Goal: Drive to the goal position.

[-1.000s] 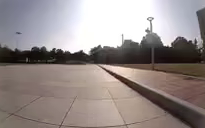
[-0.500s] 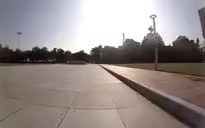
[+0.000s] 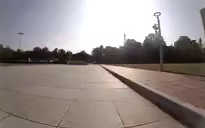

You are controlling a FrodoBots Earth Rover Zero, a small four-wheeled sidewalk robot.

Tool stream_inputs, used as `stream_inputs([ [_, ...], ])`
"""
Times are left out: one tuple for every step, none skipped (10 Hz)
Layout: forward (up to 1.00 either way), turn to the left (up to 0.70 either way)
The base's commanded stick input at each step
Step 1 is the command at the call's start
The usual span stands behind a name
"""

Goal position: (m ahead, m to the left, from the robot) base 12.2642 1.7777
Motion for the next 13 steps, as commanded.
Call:
stream_inputs([
  [0.70, 0.01],
  [0.70, 0.01],
  [0.70, 0.01],
  [0.70, 0.01],
  [0.70, 0.01],
  [0.70, 0.01],
  [0.70, 0.01],
  [0.70, 0.01],
  [0.70, 0.01],
  [0.70, 0.01],
  [0.70, 0.01],
  [0.70, 0.01],
  [0.70, 0.01],
])
